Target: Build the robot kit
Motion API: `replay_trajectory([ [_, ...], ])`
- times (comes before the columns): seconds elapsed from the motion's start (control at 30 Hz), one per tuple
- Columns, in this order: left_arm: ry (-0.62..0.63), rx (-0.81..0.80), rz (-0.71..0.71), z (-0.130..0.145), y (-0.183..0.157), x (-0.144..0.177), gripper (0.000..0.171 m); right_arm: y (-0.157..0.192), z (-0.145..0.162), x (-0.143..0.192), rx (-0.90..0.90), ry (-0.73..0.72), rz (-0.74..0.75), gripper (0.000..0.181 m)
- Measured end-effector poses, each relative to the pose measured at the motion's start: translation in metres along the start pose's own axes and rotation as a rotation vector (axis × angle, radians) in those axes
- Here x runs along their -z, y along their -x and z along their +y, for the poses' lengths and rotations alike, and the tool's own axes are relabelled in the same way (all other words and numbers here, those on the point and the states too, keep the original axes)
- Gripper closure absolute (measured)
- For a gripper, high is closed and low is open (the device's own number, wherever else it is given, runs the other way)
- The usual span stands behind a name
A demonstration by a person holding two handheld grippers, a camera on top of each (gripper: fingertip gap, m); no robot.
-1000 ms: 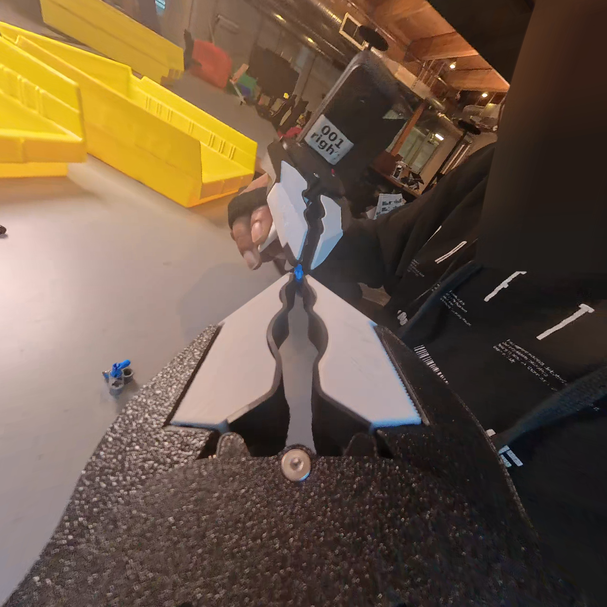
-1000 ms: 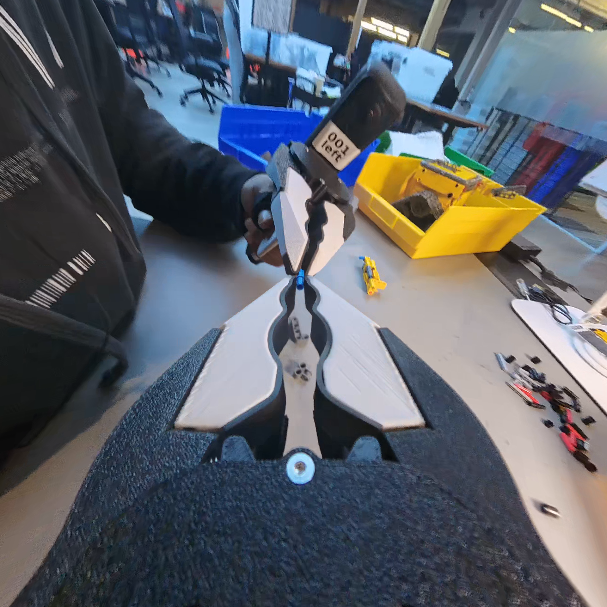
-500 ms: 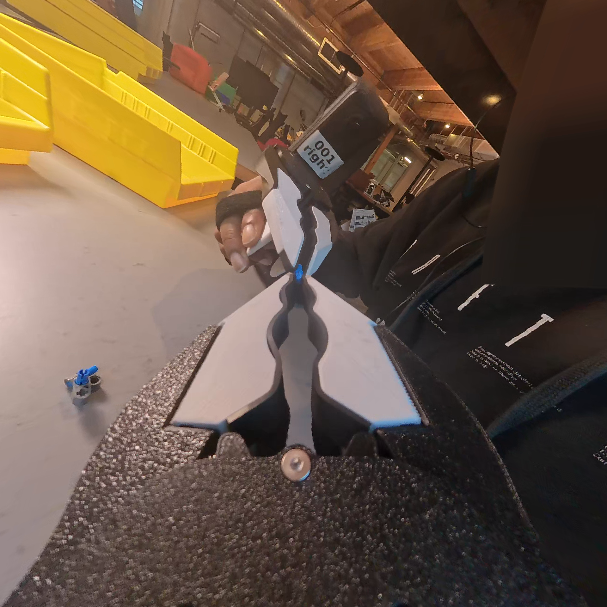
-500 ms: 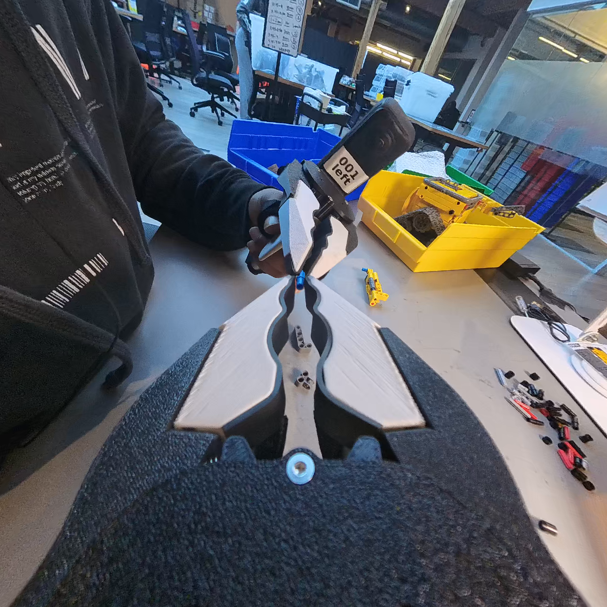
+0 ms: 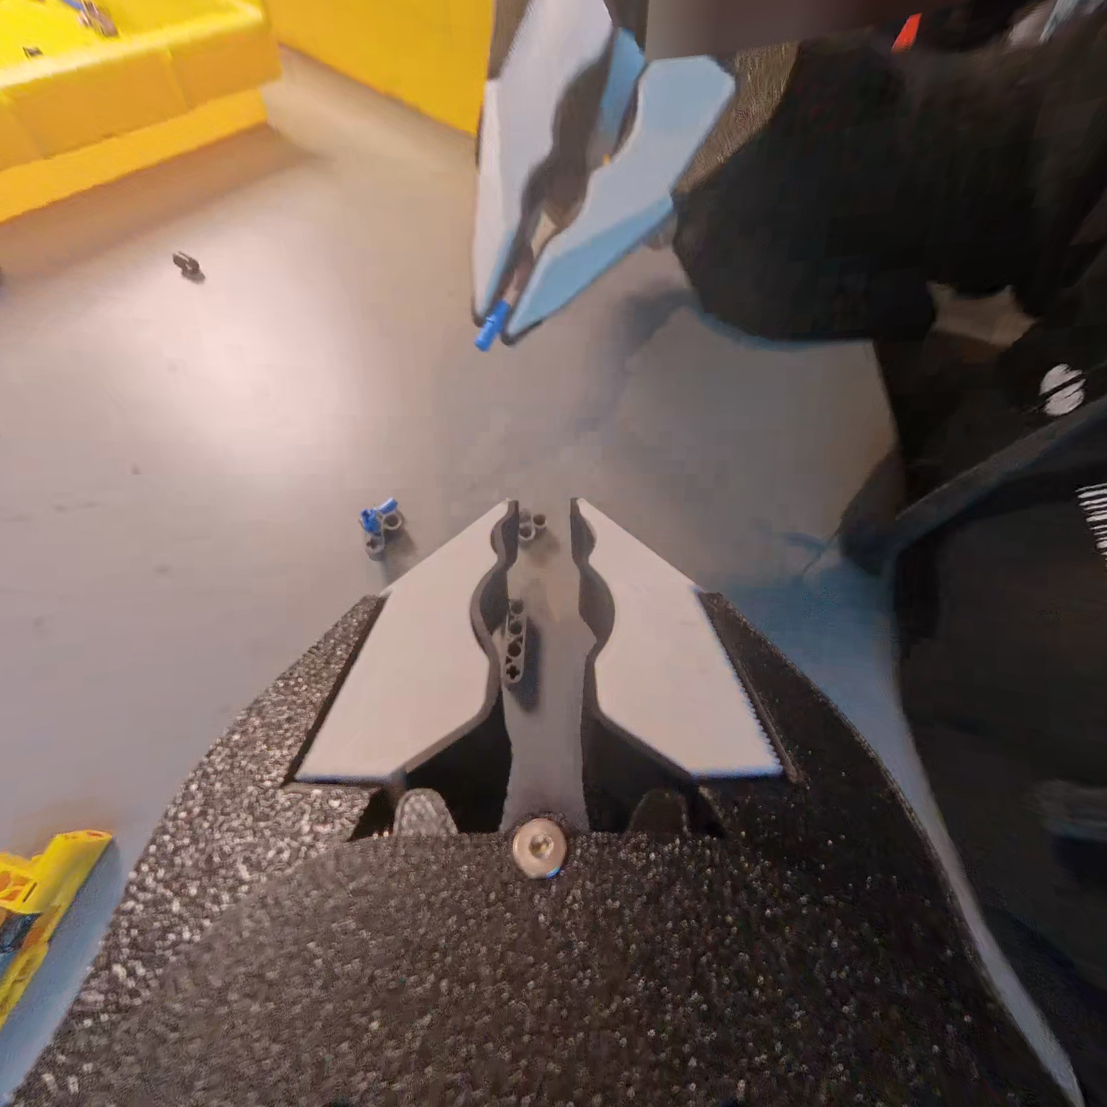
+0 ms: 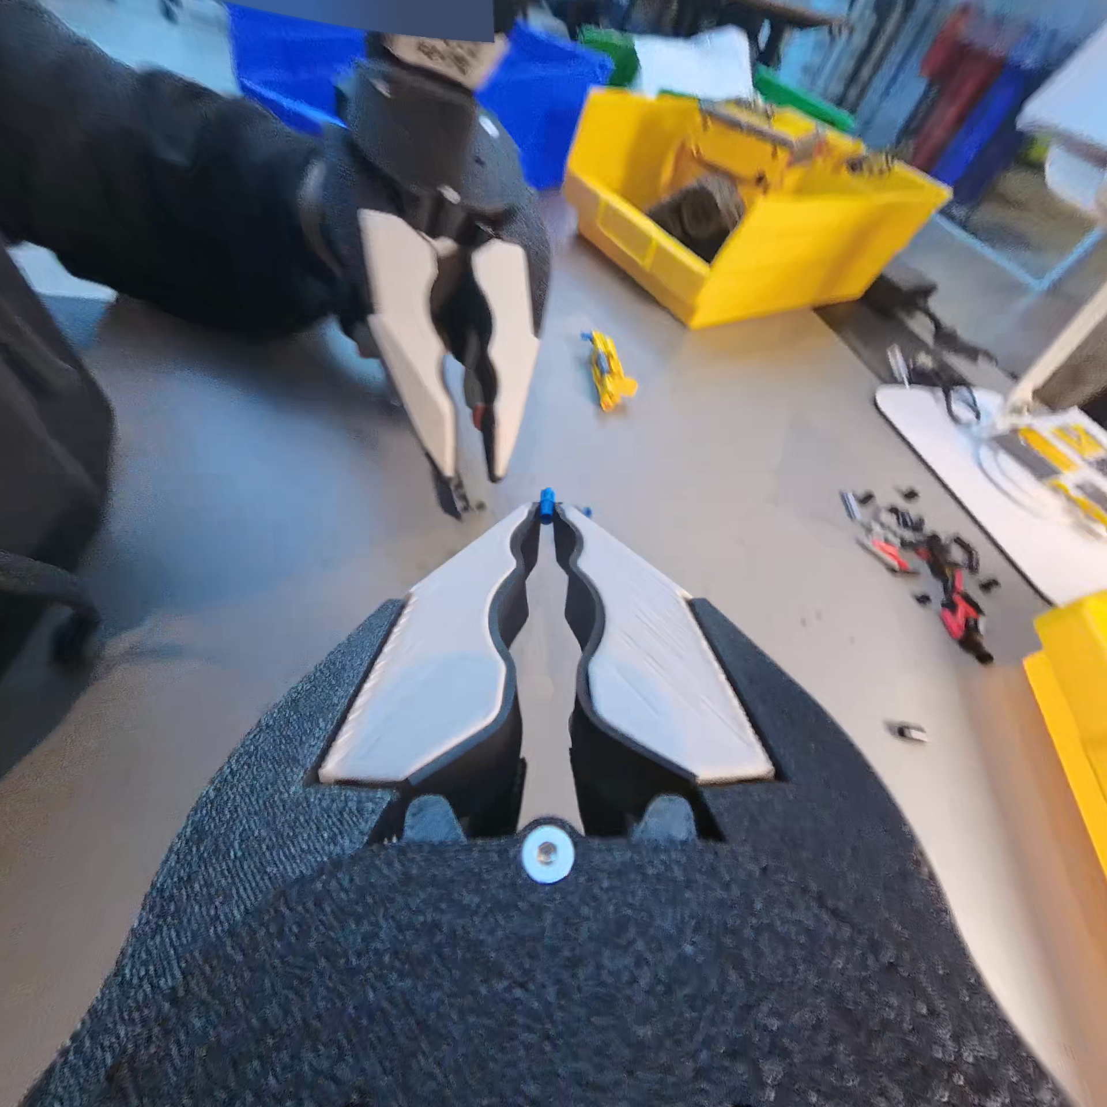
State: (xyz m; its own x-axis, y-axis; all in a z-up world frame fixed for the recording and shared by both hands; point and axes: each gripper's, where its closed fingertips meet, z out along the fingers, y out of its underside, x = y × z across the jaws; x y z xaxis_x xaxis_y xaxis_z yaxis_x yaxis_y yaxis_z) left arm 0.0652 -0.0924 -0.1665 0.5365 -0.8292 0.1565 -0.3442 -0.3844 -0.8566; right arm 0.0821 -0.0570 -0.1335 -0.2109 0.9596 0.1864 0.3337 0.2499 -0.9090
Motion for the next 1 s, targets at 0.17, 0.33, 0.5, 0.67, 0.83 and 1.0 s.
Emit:
replay_trajectory([
  [0.17,0.187,-0.149,-0.113,0.024,0.005,-0.022,0.150,-0.008,0.033,-0.007,-0.049,0.135,0.018,0.177],
  [0.33,0.238,-0.174,-0.128,0.031,0.010,-0.028,0.159,-0.002,0.034,-0.008,-0.062,0.137,-0.011,0.177],
  [0.5,0.246,-0.190,-0.136,0.033,0.009,-0.033,0.166,0.003,0.035,-0.009,-0.072,0.136,-0.040,0.177],
  [0.67,0.123,-0.112,-0.136,0.015,0.011,-0.031,0.166,0.005,0.039,-0.011,-0.088,0.153,-0.046,0.177],
  [0.83,-0.072,0.003,-0.098,-0.015,0.014,-0.014,0.166,0.005,0.022,-0.011,-0.161,0.071,-0.052,0.177],
  [1.0,-0.101,0.006,-0.102,-0.019,0.013,-0.013,0.166,0.005,0.018,-0.011,-0.181,0.052,-0.052,0.177],
])
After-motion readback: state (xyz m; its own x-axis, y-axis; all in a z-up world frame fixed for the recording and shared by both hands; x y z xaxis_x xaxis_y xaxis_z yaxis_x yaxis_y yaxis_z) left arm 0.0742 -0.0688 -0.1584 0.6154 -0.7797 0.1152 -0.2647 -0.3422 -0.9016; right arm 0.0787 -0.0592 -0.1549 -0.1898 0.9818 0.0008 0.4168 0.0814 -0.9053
